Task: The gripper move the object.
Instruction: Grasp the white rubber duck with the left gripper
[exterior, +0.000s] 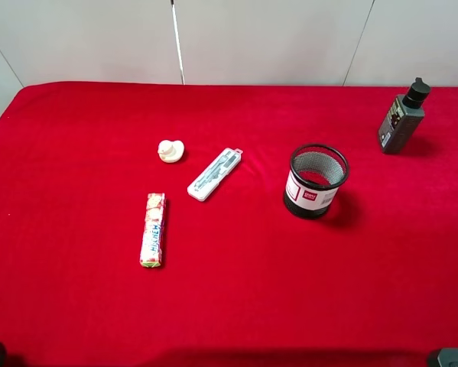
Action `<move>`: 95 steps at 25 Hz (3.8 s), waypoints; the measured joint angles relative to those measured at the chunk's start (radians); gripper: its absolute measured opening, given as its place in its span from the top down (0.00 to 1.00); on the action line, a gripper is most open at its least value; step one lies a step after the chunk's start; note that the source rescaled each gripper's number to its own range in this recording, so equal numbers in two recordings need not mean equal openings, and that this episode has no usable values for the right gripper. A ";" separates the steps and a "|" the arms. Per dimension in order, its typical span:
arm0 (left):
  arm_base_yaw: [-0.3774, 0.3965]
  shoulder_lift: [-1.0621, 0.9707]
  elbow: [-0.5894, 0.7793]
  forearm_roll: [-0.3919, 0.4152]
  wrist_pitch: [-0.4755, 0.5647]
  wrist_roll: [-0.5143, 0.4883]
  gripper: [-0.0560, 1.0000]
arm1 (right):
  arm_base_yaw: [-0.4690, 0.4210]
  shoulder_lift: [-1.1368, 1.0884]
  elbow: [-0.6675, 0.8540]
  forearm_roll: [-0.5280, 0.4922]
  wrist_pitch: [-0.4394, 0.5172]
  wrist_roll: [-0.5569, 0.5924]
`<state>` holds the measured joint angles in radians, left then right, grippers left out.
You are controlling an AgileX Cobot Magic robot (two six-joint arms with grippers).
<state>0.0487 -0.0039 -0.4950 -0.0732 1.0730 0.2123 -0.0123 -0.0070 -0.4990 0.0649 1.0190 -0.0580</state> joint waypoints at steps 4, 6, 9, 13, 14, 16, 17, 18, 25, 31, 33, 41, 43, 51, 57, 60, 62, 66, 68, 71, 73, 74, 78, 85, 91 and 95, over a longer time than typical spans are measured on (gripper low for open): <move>0.000 0.000 0.000 0.000 0.000 0.000 0.02 | 0.000 0.000 0.000 0.000 0.000 0.000; 0.000 0.000 0.000 0.000 0.000 0.000 0.02 | 0.000 0.000 0.000 0.000 0.000 0.000; 0.000 0.000 0.000 0.000 0.000 0.000 0.02 | 0.000 0.000 0.000 0.000 0.000 0.000; 0.000 0.000 0.000 0.000 0.000 0.000 0.02 | 0.000 0.000 0.000 0.000 0.000 0.000; 0.000 0.000 0.000 0.000 0.000 0.000 0.02 | 0.000 0.000 0.000 0.000 0.000 0.000; 0.000 0.000 0.000 0.000 0.000 0.000 0.02 | 0.000 0.000 0.000 0.000 0.000 0.000; 0.000 0.000 0.000 0.000 0.000 0.000 0.02 | 0.000 0.000 0.000 0.000 0.000 0.000; 0.000 0.000 0.000 0.000 0.000 0.000 0.02 | 0.000 0.000 0.000 0.000 0.000 0.000; 0.000 0.000 0.000 0.000 0.000 0.000 0.02 | 0.000 0.000 0.000 0.000 0.000 0.000; 0.000 0.000 0.000 0.001 0.000 -0.002 0.03 | 0.000 0.000 0.000 0.000 0.000 0.000; 0.000 0.000 0.000 0.001 0.000 -0.016 0.03 | 0.000 0.000 0.000 0.000 0.000 0.000; 0.000 0.081 -0.019 -0.001 -0.001 -0.054 0.03 | 0.000 0.000 0.000 0.000 0.000 0.000; 0.000 0.131 -0.037 -0.001 -0.002 -0.054 0.03 | 0.000 0.000 0.000 0.000 0.000 0.000; 0.000 0.351 -0.115 -0.004 -0.006 -0.054 0.03 | 0.000 0.000 0.000 0.000 0.000 0.000; 0.000 0.526 -0.188 -0.006 -0.008 -0.046 0.04 | 0.000 0.000 0.000 0.000 0.000 0.000; 0.000 0.608 -0.226 -0.011 -0.008 -0.024 0.04 | 0.000 0.000 0.000 0.000 0.000 0.000; 0.000 0.664 -0.254 -0.028 -0.008 -0.002 0.04 | 0.000 0.000 0.000 0.000 0.000 0.000; 0.000 0.762 -0.313 -0.054 -0.009 0.038 0.04 | 0.000 0.000 0.000 0.000 0.000 0.000; 0.000 0.812 -0.337 -0.061 -0.008 0.060 0.04 | 0.000 0.000 0.000 0.000 0.000 0.000; -0.011 0.875 -0.371 -0.068 -0.008 0.079 0.04 | 0.000 0.000 0.000 0.000 0.000 0.000; -0.036 0.924 -0.395 -0.070 -0.008 0.083 0.04 | 0.000 0.000 0.000 0.000 0.000 0.000; -0.050 0.943 -0.407 -0.071 -0.008 0.084 0.04 | 0.000 0.000 0.000 0.000 0.000 0.000; -0.112 1.034 -0.454 -0.068 -0.009 0.087 0.04 | 0.000 0.000 0.000 0.000 0.000 0.000; -0.201 1.201 -0.537 -0.064 -0.012 0.087 0.04 | 0.000 0.000 0.000 0.000 0.000 0.000; -0.268 1.327 -0.606 -0.063 -0.021 0.087 0.04 | 0.000 0.000 0.000 0.000 0.000 0.000; -0.306 1.406 -0.661 -0.060 -0.022 0.088 0.04 | 0.000 0.000 0.000 0.000 0.000 0.000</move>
<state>-0.2574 1.4022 -1.1565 -0.1333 1.0509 0.3004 -0.0123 -0.0070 -0.4990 0.0649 1.0190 -0.0580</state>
